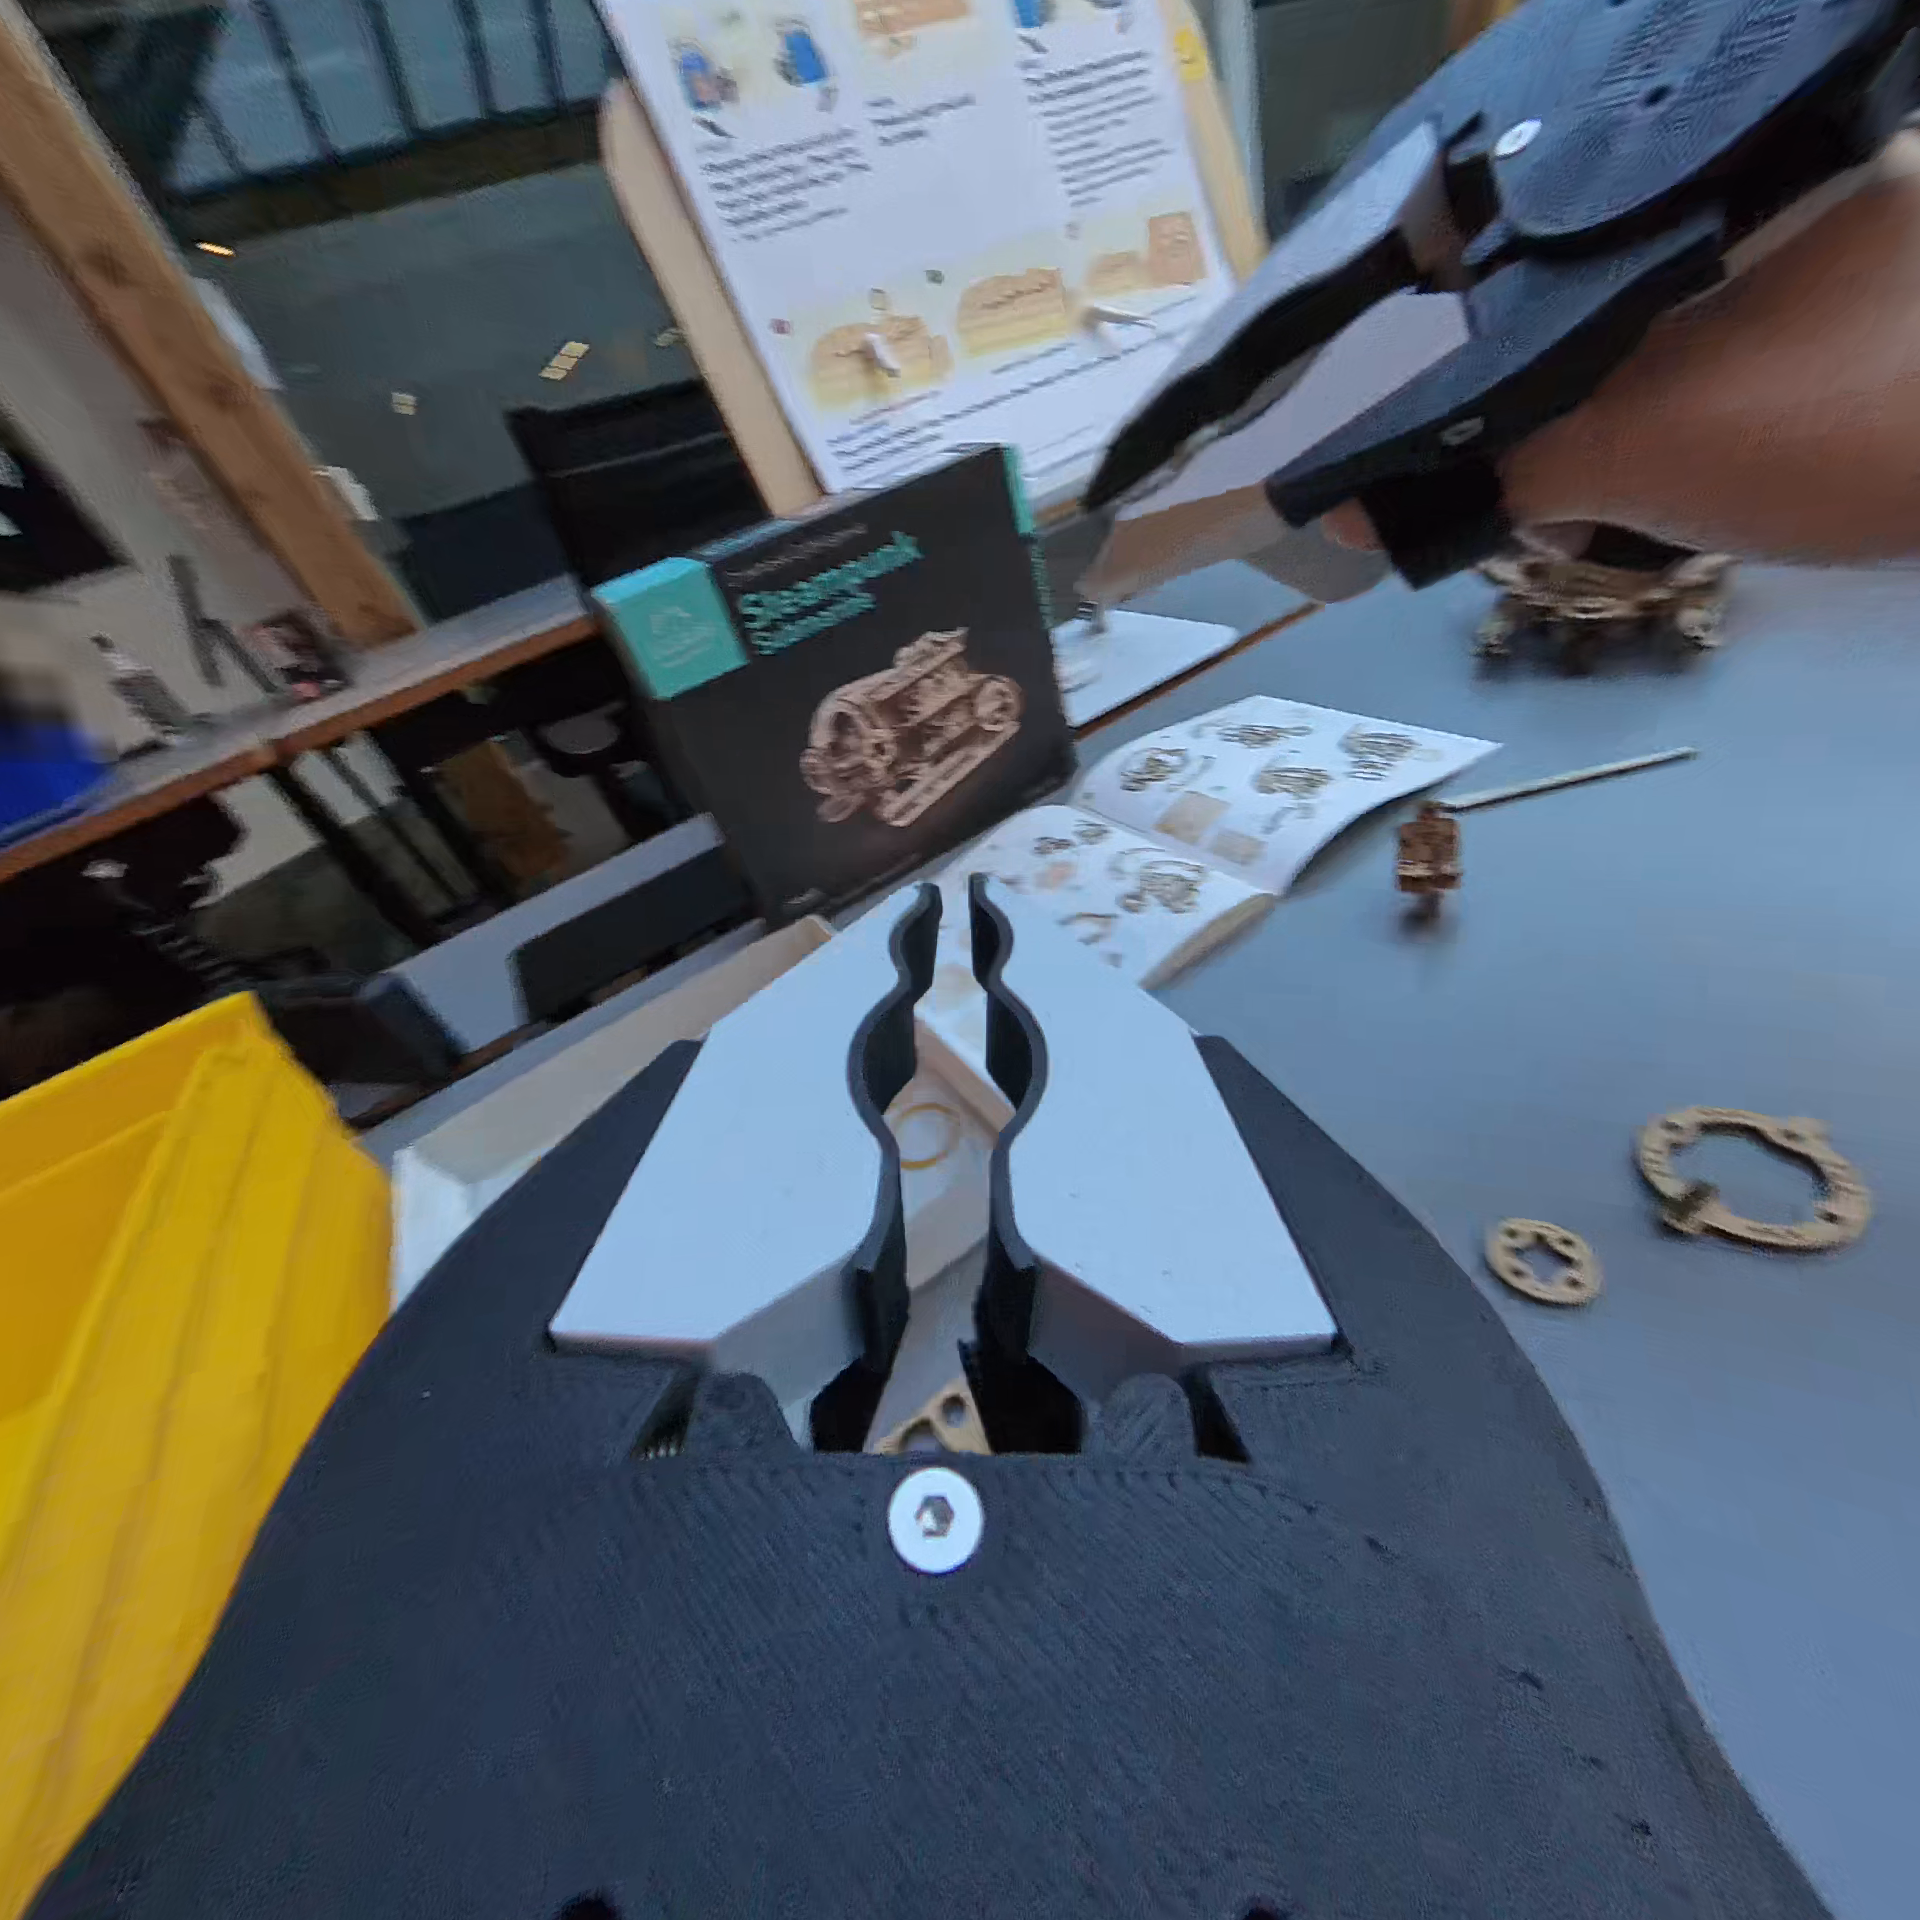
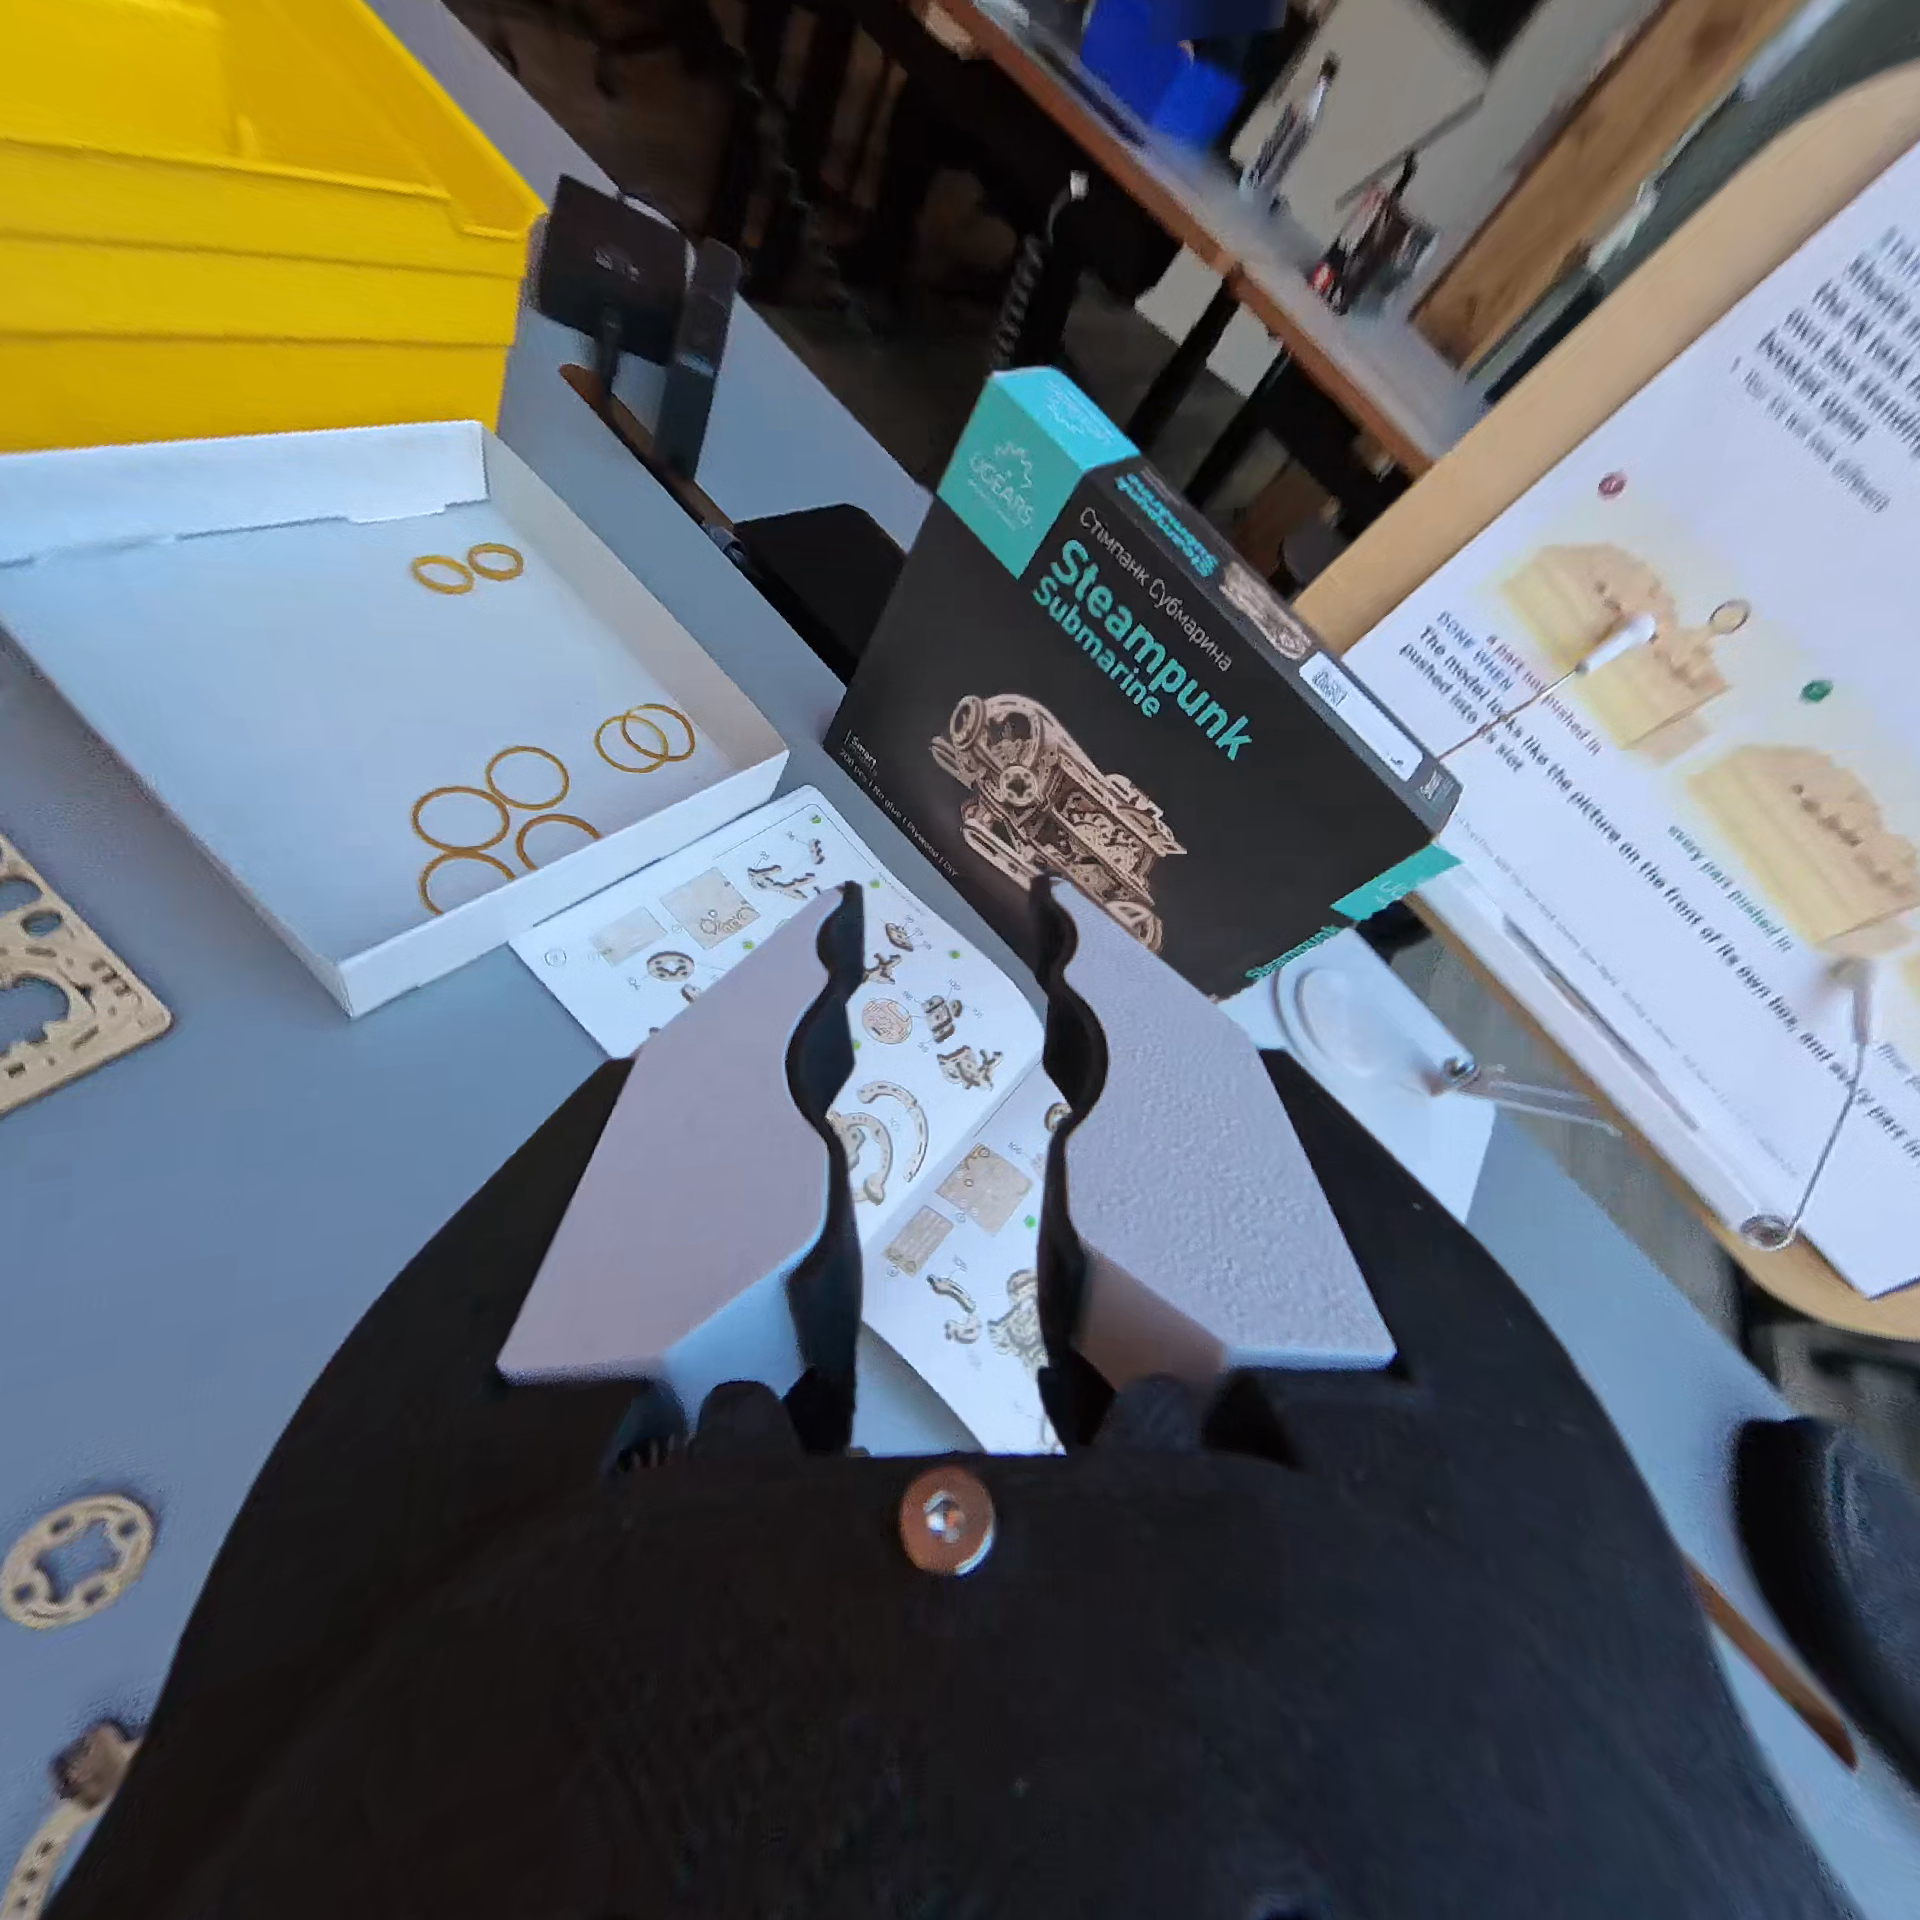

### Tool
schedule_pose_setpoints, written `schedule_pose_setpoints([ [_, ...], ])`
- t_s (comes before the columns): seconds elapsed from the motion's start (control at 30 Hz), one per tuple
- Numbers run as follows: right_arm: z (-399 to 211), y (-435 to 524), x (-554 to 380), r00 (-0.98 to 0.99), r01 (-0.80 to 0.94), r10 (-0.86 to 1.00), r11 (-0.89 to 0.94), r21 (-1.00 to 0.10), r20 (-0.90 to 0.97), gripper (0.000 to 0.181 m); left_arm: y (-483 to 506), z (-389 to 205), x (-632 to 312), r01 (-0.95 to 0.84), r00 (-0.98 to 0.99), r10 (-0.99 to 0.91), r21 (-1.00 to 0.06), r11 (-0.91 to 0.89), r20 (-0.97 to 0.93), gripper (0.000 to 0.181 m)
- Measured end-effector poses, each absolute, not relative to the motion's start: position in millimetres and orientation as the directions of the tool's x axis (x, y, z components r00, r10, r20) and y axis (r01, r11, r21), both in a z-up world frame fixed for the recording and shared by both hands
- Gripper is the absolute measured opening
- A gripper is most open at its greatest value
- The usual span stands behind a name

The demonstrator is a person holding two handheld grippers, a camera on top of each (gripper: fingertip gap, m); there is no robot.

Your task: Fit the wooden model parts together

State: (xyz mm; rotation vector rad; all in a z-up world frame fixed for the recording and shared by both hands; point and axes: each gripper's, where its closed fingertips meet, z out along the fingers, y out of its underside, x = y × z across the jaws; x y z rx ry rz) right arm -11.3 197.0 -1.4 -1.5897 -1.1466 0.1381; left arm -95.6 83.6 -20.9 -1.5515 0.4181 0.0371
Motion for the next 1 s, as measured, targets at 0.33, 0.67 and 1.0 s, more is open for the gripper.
schedule_pose_setpoints([
  [0.33,14,201,-58,0.633,0.492,0.674,0.029,-0.870,0.381,0.073,63,27,-201,-0.071,0.985,0.167,-0.982,0.176,-0.041,0.064],
  [0.67,-4,190,-56,0.637,0.465,0.701,-0.017,-0.885,0.321,0.072,34,32,-282,0.226,0.917,0.259,-0.929,0.294,0.305,0.075],
  [1.0,-15,180,-60,0.630,0.423,0.736,-0.057,-0.905,0.248,0.072,36,26,-286,0.261,0.907,0.255,-0.923,0.282,0.334,0.070],
])
